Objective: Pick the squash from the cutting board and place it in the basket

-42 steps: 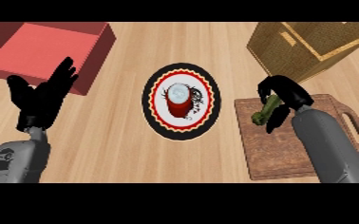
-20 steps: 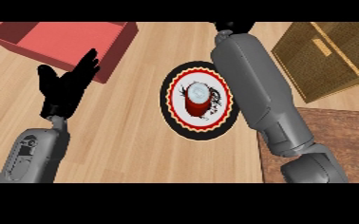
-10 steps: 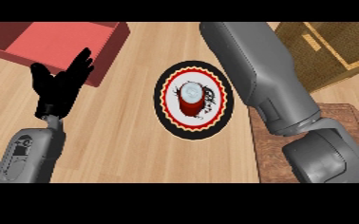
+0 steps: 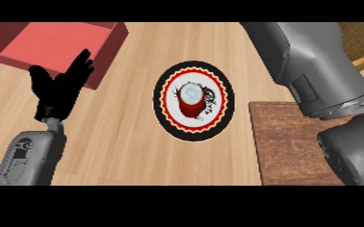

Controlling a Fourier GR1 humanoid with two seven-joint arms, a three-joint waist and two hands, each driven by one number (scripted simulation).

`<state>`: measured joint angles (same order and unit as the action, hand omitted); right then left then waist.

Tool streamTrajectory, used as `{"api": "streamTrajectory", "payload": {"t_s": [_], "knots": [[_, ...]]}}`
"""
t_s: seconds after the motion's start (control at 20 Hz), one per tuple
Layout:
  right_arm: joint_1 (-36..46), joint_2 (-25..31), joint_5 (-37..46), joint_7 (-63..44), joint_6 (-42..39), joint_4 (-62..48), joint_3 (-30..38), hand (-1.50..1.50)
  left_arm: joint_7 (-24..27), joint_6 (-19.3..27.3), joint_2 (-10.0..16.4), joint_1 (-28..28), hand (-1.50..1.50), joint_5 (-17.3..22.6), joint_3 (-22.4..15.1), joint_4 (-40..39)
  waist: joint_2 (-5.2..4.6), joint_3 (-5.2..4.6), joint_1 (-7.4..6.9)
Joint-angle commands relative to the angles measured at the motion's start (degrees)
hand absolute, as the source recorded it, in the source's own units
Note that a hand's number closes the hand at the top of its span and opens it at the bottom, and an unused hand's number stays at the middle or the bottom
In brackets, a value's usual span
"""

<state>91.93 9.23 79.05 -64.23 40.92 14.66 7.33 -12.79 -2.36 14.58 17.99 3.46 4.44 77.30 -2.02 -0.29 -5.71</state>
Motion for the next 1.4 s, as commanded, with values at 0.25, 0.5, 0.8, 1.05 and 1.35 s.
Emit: {"api": "streamTrajectory", "payload": {"t_s": [0.25,0.5,0.8,1.05,1.35], "knots": [[1.18,5.44,5.81,-14.08,0.41,-5.47,-0.51,1.5,-1.11,-0.57,1.35,0.28,0.0,0.82,1.19,1.54,0.15,0.11,0.35],[-3.13,7.16,5.47,-12.15,3.21,-6.0,1.07,1.5,-0.43,0.55,0.0,-0.82,0.0,0.27,1.0,0.4,0.27,0.2,1.65],[-6.48,8.33,4.22,-7.61,5.02,-5.61,3.01,1.5,0.28,0.47,0.48,-0.58,0.0,0.14,1.78,-0.67,0.79,0.26,3.22],[-10.43,5.9,5.26,-9.59,10.97,-4.93,3.28,1.5,-0.88,-0.04,0.78,-0.23,0.0,0.45,1.9,-0.69,0.62,0.25,2.81],[-16.57,10.11,6.23,-13.09,17.39,-3.23,5.12,-1.5,0.04,-0.4,0.62,-3.62,0.0,0.74,1.86,2.28,0.79,0.3,2.73]]}}
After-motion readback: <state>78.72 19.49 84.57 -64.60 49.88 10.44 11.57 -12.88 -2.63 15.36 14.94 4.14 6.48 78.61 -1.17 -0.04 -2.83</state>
